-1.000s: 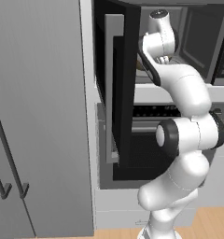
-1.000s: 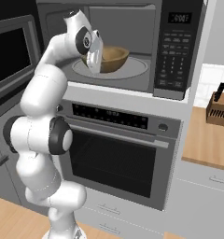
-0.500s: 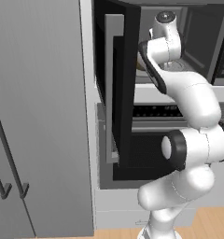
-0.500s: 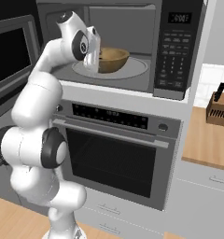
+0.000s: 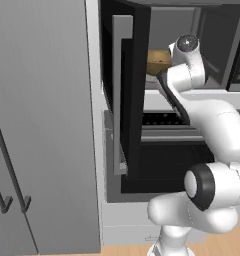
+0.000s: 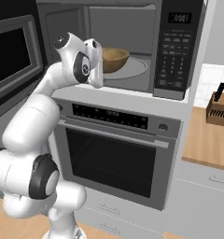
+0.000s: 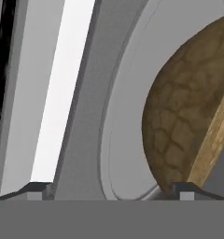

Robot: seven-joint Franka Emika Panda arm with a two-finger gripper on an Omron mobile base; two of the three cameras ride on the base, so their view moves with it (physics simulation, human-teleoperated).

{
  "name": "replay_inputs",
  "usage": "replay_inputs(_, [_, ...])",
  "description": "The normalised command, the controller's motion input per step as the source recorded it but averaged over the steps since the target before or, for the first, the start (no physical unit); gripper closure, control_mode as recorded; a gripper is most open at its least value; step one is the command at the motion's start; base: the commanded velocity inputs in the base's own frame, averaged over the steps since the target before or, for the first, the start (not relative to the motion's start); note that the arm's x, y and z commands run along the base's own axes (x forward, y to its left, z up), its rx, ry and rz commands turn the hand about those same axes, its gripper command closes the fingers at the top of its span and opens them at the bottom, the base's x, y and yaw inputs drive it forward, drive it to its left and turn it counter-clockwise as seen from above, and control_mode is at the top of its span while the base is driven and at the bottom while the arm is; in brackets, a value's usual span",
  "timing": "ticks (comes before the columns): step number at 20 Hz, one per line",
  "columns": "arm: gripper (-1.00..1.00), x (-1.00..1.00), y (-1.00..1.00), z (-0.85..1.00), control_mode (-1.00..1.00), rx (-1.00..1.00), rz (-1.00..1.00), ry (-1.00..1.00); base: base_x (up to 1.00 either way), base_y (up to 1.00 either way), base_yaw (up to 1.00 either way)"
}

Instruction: Pick the avocado from the sink and place it in the bowl. Then pick the bowl and place it in the microwave. Then close the microwave door and press the start button.

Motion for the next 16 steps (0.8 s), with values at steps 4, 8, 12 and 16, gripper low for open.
replay_inputs(4, [-1.0,-0.52,-0.36,-0.18,-1.0,-0.22,0.0,-0.1,0.0,0.0,0.0])
replay_inputs(8, [-1.0,-0.2,-0.12,-0.09,-1.0,-0.24,0.0,-0.06,0.0,0.0,0.0])
replay_inputs(12, [-1.0,0.0,0.0,-0.25,-1.0,-0.32,-0.01,0.0,0.0,0.0,0.0])
replay_inputs(16, [-1.0,0.0,0.0,-0.29,-1.0,-0.34,-0.06,0.0,0.0,0.0,0.0])
